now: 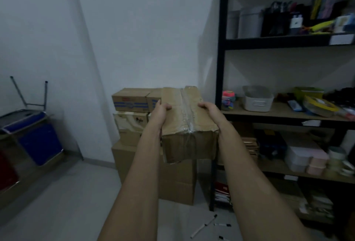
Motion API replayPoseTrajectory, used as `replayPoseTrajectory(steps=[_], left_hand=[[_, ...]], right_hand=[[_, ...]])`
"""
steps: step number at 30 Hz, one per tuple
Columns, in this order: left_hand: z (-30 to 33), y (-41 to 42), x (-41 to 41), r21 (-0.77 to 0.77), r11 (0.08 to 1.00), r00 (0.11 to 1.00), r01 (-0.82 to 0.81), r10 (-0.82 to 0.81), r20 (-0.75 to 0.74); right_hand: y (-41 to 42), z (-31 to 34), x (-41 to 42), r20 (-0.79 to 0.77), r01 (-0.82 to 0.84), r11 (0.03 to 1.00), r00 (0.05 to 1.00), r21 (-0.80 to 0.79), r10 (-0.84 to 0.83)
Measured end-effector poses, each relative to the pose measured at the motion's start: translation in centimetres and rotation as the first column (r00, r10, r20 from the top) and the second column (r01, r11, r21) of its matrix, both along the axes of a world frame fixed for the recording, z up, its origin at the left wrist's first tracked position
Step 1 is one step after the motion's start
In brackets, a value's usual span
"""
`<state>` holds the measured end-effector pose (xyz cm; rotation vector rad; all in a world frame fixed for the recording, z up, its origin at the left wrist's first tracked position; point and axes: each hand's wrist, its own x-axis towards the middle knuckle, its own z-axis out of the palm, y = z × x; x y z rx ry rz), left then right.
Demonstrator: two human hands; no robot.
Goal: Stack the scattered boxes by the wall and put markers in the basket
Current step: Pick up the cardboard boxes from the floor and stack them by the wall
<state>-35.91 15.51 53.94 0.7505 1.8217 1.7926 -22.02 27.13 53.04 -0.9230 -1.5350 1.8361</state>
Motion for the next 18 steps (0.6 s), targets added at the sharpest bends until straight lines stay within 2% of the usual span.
replayPoseTrajectory(steps=[5, 10, 18], left_hand=[[0.2, -0.8, -8.1, 0.008, 0.998, 0.998, -0.062, 0.062, 0.026], [0.7, -0.2, -15.0, -0.056, 0.993, 0.994, -0.106, 0.108, 0.029], [0.7, 6.1, -27.3, -0.043, 0.992, 0.989, -0.122, 0.125, 0.075]], right_hand=[[-0.3, 0.7, -8.8, -0.011, -0.050, 0.998, 0.999, 0.029, 0.050], [1.1, 0.7, -16.2, -0.050, -0.097, 0.995, 0.994, 0.007, 0.097], [7.2, 0.4, -28.9, -0.010, -0.151, 0.988, 0.989, -0.020, 0.151]])
